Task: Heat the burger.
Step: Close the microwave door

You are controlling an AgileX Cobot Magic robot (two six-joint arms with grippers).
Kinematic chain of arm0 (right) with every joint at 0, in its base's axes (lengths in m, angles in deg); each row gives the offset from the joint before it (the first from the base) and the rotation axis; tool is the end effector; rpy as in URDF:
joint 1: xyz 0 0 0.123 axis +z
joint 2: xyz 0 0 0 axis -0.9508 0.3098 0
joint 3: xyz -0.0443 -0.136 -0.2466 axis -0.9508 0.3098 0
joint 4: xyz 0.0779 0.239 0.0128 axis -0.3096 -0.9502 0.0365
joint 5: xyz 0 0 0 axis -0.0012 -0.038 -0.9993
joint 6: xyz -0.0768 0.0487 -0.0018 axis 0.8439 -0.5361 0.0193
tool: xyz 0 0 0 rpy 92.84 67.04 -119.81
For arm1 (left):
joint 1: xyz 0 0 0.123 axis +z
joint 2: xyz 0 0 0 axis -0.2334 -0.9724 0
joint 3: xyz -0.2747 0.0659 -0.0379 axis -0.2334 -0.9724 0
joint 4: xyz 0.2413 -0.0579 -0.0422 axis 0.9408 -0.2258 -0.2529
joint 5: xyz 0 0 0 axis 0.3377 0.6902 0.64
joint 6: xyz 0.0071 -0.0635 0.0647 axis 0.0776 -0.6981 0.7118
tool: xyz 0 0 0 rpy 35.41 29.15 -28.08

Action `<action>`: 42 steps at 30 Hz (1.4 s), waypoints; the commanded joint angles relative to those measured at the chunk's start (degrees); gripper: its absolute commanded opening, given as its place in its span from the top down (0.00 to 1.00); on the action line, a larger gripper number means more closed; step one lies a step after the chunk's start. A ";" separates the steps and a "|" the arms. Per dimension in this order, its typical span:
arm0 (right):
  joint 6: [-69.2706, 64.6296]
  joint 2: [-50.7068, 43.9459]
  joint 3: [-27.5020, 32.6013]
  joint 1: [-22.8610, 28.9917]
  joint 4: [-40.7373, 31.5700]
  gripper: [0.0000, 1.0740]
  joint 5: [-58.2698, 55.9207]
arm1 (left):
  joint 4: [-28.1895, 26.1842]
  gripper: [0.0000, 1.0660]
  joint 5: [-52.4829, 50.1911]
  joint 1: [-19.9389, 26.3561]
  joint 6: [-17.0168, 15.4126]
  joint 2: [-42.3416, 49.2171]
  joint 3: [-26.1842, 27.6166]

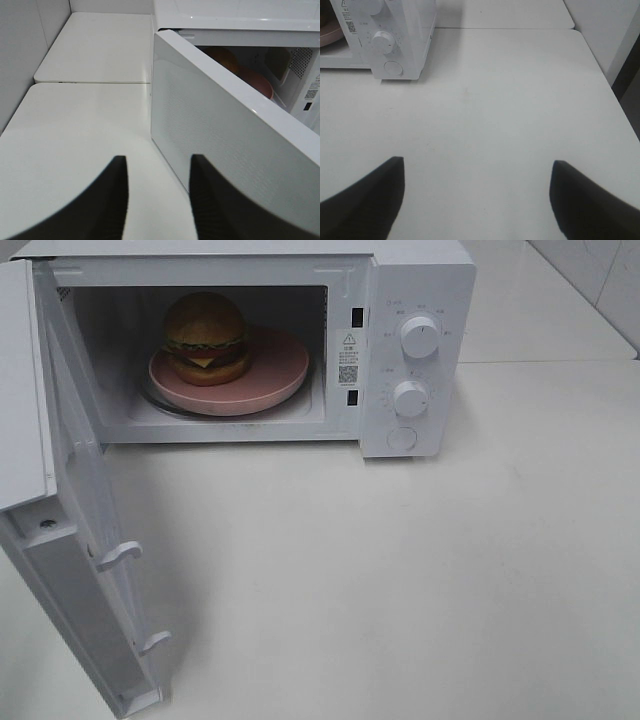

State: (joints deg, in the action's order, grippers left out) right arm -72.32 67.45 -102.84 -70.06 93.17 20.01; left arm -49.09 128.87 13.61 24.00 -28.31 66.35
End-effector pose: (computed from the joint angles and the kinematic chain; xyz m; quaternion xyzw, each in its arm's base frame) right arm -0.0009 -0.0051 0.2821 0.0104 0.8299 -0.0073 0.5578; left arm 0.0408 -0.0081 0.3151 0.0160 0.8091 -0.0423 0.5859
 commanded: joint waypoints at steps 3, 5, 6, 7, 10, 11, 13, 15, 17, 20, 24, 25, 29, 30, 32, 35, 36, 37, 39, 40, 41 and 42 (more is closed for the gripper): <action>-0.52 -1.55 0.11 -0.40 0.40 0.29 0.46 | 0.23 1.00 -6.07 -0.29 -0.34 -5.90 -1.38; -0.52 -1.55 0.11 -0.40 0.40 0.29 0.46 | 0.23 1.00 -8.48 -0.29 -0.34 -8.19 -2.06; -0.52 -1.55 0.11 -0.40 0.40 0.29 0.46 | 0.23 1.00 -9.85 -0.29 -0.34 -9.05 -2.23; -0.52 -1.55 0.11 -0.40 0.40 0.29 0.46 | 0.29 1.00 -12.15 -0.29 -0.34 -11.06 -2.58; -0.52 -1.55 0.11 -0.40 0.40 0.29 0.46 | 0.29 1.00 -14.15 -0.29 -0.34 -12.78 -2.58; -0.52 -1.55 0.11 -0.40 0.40 0.29 0.46 | 0.29 1.00 -15.13 -0.29 -0.34 -13.75 -2.58; -0.52 -1.55 0.11 -0.40 0.40 0.29 0.46 | 0.74 1.00 -16.62 -0.29 -0.34 -15.47 -2.58; -0.52 -1.55 0.11 -0.40 0.40 0.29 0.46 | 1.89 1.00 -17.70 -0.29 -0.34 -19.02 -2.58; -0.52 -1.55 0.11 -0.40 0.40 0.29 0.46 | 2.29 1.00 -17.70 -0.29 -0.34 -20.28 -2.58; -0.52 -1.55 0.11 -0.40 0.40 0.29 0.46 | 2.86 1.00 -18.28 -0.29 -0.34 -23.78 -2.58; -0.52 -1.55 0.11 -0.40 0.40 0.29 0.46 | 2.86 1.00 -26.99 -0.29 -0.34 -28.88 -4.07; -0.52 -1.55 0.11 -0.40 0.40 0.29 0.46 | 2.86 1.00 -26.99 -0.29 -0.34 -28.88 -4.07; -0.52 -1.55 0.11 -0.40 0.40 0.29 0.46 | 2.46 1.00 -34.38 -0.29 -0.34 -32.54 -7.45; -0.52 -1.55 0.11 -0.40 0.40 0.29 0.46 | 2.18 1.00 -37.18 -0.29 -0.34 -34.15 -8.82; -0.52 -1.55 0.11 -0.40 0.40 0.29 0.46 | 2.18 1.00 -40.51 -0.29 -0.34 -35.98 -10.37; -0.52 -1.55 0.11 -0.40 0.40 0.29 0.46 | 2.18 1.00 -46.64 -0.29 -0.34 -38.22 -12.61; -0.52 -1.55 0.11 -0.40 0.40 0.29 0.46 | 2.18 1.00 -46.64 -0.29 -0.34 -38.22 -12.61; -0.52 -1.55 0.11 -0.40 0.40 0.29 0.46 | 2.18 1.00 -48.76 -0.29 -0.34 -39.02 -13.35; -0.52 -1.55 0.11 -0.40 0.40 0.29 0.46 | 2.18 1.00 -52.65 -0.29 -0.34 -40.51 -14.44; -0.52 -1.55 0.11 -0.40 0.40 0.29 0.46 | 2.23 1.00 -56.26 -0.29 -0.69 -42.00 -15.41; -0.52 -1.55 0.11 -0.40 0.40 0.29 0.46 | 2.23 1.00 -56.26 -0.29 -0.69 -42.00 -15.41; -0.52 -1.55 0.11 -0.40 0.40 0.29 0.46 | 2.86 1.00 -59.99 -0.29 -1.66 -43.09 -16.50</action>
State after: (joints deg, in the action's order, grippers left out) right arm -72.32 67.45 -102.84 -70.06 93.17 20.01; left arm -46.40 73.24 13.61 23.31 -70.83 50.48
